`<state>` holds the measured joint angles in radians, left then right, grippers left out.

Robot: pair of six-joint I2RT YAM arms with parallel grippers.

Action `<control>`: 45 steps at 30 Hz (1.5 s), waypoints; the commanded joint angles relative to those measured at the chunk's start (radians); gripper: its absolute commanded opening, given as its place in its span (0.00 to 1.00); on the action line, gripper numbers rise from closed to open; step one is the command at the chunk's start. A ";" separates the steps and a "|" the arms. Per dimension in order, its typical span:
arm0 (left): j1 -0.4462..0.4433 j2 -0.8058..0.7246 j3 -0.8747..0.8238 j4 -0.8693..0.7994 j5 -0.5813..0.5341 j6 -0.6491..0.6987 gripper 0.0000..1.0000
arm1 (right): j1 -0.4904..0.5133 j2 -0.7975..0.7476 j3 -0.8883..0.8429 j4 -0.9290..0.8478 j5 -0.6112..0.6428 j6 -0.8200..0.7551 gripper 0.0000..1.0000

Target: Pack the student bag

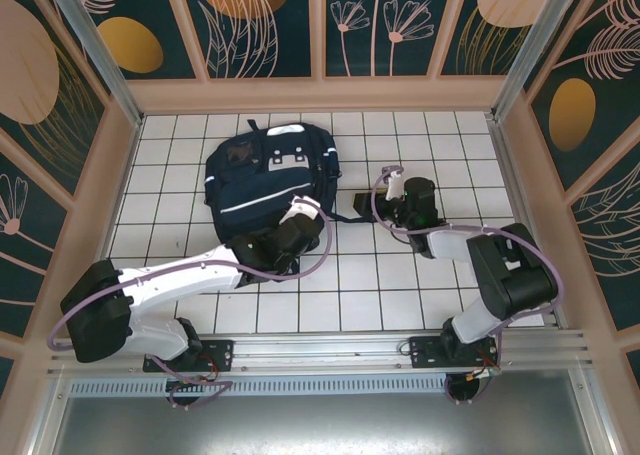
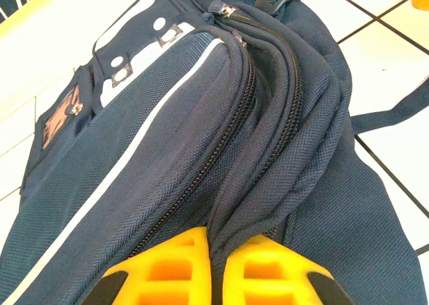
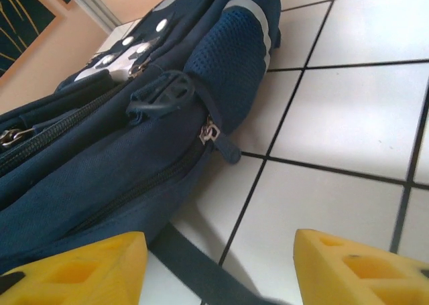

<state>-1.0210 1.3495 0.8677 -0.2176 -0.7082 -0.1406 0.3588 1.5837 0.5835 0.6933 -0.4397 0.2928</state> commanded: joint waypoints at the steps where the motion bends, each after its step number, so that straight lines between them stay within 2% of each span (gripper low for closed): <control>1: 0.012 -0.090 0.013 -0.015 -0.100 0.006 0.00 | 0.019 0.055 0.051 0.074 -0.066 -0.015 0.53; 3: 0.012 -0.119 0.011 -0.021 -0.092 0.016 0.00 | 0.029 0.089 0.072 0.091 -0.095 -0.010 0.50; 7: 0.012 -0.158 0.009 -0.032 -0.075 0.034 0.00 | 0.038 0.143 0.096 0.149 -0.140 0.016 0.51; 13: 0.012 -0.173 0.013 -0.045 -0.065 0.041 0.00 | 0.080 0.227 0.167 0.105 -0.093 -0.030 0.48; 18: 0.012 -0.183 0.015 -0.048 -0.062 0.044 0.00 | 0.089 0.301 0.205 0.126 -0.103 -0.021 0.45; 25: 0.012 -0.190 0.012 -0.049 -0.050 0.044 0.00 | 0.094 0.366 0.262 0.140 -0.123 -0.018 0.45; 32: 0.015 -0.186 0.011 -0.052 -0.040 0.046 0.00 | 0.094 0.411 0.300 0.195 -0.197 -0.003 0.52; 35: 0.017 -0.184 0.008 -0.051 -0.043 0.045 0.00 | 0.094 0.417 0.303 0.220 -0.215 0.008 0.43; 40: 0.021 -0.184 0.006 -0.052 -0.045 0.044 0.00 | 0.095 0.393 0.275 0.231 -0.191 0.007 0.20; 43: 0.027 -0.184 0.007 -0.052 -0.042 0.042 0.00 | 0.095 0.363 0.249 0.222 -0.165 -0.001 0.02; 45: 0.030 -0.182 0.005 -0.052 -0.039 0.037 0.00 | 0.095 0.336 0.224 0.215 -0.138 -0.007 0.00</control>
<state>-1.0069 1.2106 0.8600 -0.3183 -0.6647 -0.0967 0.4541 1.9728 0.8375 0.8749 -0.6136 0.2958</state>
